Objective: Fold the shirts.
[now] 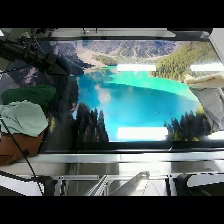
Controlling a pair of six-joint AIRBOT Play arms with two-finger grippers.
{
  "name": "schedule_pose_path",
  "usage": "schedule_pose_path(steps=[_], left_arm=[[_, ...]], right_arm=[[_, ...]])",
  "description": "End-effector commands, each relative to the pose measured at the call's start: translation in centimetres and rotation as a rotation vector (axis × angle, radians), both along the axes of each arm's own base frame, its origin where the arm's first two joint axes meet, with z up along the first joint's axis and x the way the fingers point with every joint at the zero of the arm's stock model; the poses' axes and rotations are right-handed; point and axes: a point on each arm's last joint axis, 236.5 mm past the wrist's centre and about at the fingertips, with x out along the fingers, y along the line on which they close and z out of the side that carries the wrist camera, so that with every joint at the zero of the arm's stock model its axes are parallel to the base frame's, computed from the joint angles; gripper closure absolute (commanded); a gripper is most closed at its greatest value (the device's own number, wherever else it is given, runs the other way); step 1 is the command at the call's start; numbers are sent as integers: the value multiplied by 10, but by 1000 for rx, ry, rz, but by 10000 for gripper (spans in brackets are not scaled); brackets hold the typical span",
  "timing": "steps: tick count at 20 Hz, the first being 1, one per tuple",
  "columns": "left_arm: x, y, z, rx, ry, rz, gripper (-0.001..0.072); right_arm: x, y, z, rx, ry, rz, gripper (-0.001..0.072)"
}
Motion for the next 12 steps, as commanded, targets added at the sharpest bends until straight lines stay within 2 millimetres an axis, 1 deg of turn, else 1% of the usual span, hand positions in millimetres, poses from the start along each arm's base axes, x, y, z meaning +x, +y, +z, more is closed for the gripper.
schedule_pose_path(steps=[1,3,5,8,10,12], left_arm=[[-1,-2,0,1,1,-4,696],[-1,-2,0,1,1,-4,696],[-1,-2,0,0,1,-4,697],[-1,-2,0,0,1,-4,696],[-1,-2,0,0,1,-4,696],[0,-2,0,0,0,-3,696]], right_arm=[[-34,-9,-26,-22,166,-45,699],[-54,-7,-46,0,269,-58,699],[-85,-7,-68,23,416,-97,699],[-123,-15,-88,17,586,-199,697],[-138,-16,-98,14,652,-207,690],[-144,-11,-105,31,682,-198,689]])
